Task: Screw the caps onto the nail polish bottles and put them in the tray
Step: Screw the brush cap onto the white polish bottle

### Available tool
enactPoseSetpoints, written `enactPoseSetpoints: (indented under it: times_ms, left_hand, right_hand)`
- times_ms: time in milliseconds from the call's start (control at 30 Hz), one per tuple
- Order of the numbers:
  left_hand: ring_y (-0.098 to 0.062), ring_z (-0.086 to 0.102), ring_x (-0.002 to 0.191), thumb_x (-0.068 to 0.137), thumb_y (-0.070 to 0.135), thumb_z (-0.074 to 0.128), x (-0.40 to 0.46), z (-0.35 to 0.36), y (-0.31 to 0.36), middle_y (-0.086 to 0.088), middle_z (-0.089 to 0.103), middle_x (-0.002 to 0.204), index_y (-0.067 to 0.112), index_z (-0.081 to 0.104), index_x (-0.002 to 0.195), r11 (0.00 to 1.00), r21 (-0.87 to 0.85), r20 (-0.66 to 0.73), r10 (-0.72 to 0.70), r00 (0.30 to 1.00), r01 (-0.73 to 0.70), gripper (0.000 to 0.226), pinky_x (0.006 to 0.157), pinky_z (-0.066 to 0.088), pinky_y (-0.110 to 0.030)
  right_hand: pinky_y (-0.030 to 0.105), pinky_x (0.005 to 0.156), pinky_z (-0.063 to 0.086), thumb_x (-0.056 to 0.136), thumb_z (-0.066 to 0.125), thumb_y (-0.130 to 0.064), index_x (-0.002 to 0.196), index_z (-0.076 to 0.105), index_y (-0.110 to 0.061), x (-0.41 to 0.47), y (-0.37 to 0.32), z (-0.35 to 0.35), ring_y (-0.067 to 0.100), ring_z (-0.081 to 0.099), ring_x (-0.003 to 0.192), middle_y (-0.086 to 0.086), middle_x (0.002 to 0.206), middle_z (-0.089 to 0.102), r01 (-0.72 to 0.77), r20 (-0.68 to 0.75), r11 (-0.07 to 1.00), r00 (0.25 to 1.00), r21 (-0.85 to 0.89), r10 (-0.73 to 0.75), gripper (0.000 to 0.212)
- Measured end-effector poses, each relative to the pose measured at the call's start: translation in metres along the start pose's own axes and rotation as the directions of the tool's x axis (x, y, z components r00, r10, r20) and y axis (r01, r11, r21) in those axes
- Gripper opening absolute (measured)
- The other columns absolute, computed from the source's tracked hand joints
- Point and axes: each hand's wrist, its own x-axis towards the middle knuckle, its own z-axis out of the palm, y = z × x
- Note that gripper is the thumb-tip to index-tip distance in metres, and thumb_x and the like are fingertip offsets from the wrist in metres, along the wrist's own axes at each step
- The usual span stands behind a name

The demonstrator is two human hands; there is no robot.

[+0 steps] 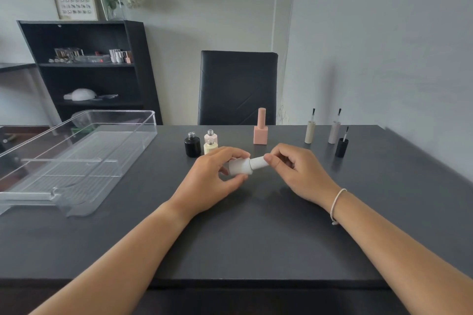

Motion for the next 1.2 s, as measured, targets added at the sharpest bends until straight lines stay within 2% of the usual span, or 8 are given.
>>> enactPoseSetpoints:
  times_ms: [233, 333, 467, 633, 767, 900, 1067, 1200]
  left_hand:
    - [0.0, 0.054, 0.095, 0.077, 0.021, 0.071, 0.001, 0.001, -0.003, 0.017, 0.06, 0.105, 0.033, 0.055, 0.108, 0.996, -0.001, -0.003, -0.093, 0.996, 0.093, 0.037, 0.074, 0.046, -0.013]
    - [0.0, 0.054, 0.098, 0.078, 0.033, 0.068, 0.0, 0.002, -0.009, 0.015, 0.06, 0.108, 0.034, 0.055, 0.113, 0.983, 0.103, 0.047, -0.159, 0.986, 0.154, 0.037, 0.081, 0.045, -0.018]
    - [-0.006, 0.055, 0.1, 0.08, 0.038, 0.064, 0.001, 0.004, -0.011, 0.014, 0.058, 0.108, 0.03, 0.052, 0.121, 0.954, 0.203, 0.043, -0.235, 0.971, 0.222, 0.044, 0.09, 0.046, -0.024]
    - [-0.004, 0.055, 0.092, 0.081, 0.036, 0.062, 0.003, 0.005, -0.01, 0.013, 0.064, 0.104, 0.025, 0.065, 0.103, 0.947, 0.272, 0.105, -0.207, 0.973, 0.172, 0.025, 0.086, 0.045, -0.022]
    - [-0.003, 0.056, 0.094, 0.08, 0.035, 0.062, 0.004, 0.006, -0.012, 0.012, 0.065, 0.104, 0.023, 0.068, 0.096, 0.947, 0.276, 0.106, -0.2, 0.974, 0.165, 0.021, 0.086, 0.043, -0.018]
    - [-0.002, 0.056, 0.094, 0.081, 0.034, 0.062, 0.005, 0.006, -0.013, 0.013, 0.065, 0.104, 0.023, 0.069, 0.096, 0.948, 0.28, 0.093, -0.183, 0.979, 0.151, 0.02, 0.086, 0.042, -0.017]
    - [-0.002, 0.056, 0.093, 0.08, 0.033, 0.062, 0.006, 0.007, -0.013, 0.013, 0.065, 0.101, 0.023, 0.069, 0.094, 0.95, 0.276, 0.083, -0.176, 0.981, 0.147, 0.019, 0.084, 0.042, -0.016]
    - [-0.001, 0.055, 0.093, 0.08, 0.034, 0.062, 0.006, 0.007, -0.013, 0.014, 0.065, 0.101, 0.023, 0.069, 0.095, 0.949, 0.277, 0.082, -0.179, 0.98, 0.15, 0.019, 0.084, 0.04, -0.014]
  right_hand:
    - [0.013, 0.052, 0.033, 0.089, 0.056, -0.025, 0.08, 0.06, -0.009, 0.004, 0.001, -0.003, 0.008, 0.041, 0.055, -0.003, 0.06, 0.049, 0.005, -0.083, 1.0, 0.997, 0.026, -0.003, 0.019]
    - [0.012, 0.054, 0.035, 0.089, 0.056, -0.024, 0.082, 0.061, -0.008, 0.008, 0.002, -0.01, 0.006, 0.042, 0.058, -0.002, 0.065, 0.053, -0.005, -0.151, 0.999, 0.989, 0.036, 0.01, 0.018]
    - [0.011, 0.055, 0.036, 0.089, 0.055, -0.023, 0.081, 0.059, -0.008, 0.021, 0.002, -0.018, 0.002, 0.043, 0.056, -0.005, 0.067, 0.053, -0.02, -0.155, 1.0, 0.988, -0.005, 0.019, 0.017]
    - [0.006, 0.054, 0.035, 0.09, 0.054, -0.023, 0.083, 0.06, -0.013, 0.055, -0.006, -0.023, -0.007, 0.048, 0.056, -0.013, 0.07, 0.054, -0.006, -0.102, 0.996, 0.995, -0.094, -0.004, 0.013]
    - [0.013, 0.056, 0.035, 0.091, 0.051, -0.026, 0.092, 0.062, -0.013, 0.088, -0.012, -0.02, 0.004, 0.05, 0.062, 0.001, 0.087, 0.063, -0.022, -0.004, 0.982, 1.0, -0.187, 0.022, 0.017]
    - [0.027, 0.064, 0.045, 0.091, 0.048, -0.023, 0.095, 0.062, -0.014, 0.114, -0.016, -0.011, 0.021, 0.061, 0.074, 0.006, 0.093, 0.066, -0.057, 0.078, 0.965, 0.994, -0.256, 0.079, 0.017]
    - [0.023, 0.056, 0.037, 0.092, 0.044, -0.02, 0.099, 0.062, -0.016, 0.136, -0.015, 0.005, 0.023, 0.058, 0.08, 0.005, 0.103, 0.065, -0.047, 0.096, 0.895, 0.99, -0.443, 0.1, 0.02]
    - [0.029, 0.069, 0.039, 0.093, 0.042, -0.019, 0.107, 0.061, -0.015, 0.142, -0.013, 0.016, 0.026, 0.058, 0.092, 0.008, 0.11, 0.064, -0.043, 0.105, 0.839, 0.987, -0.542, 0.119, 0.024]
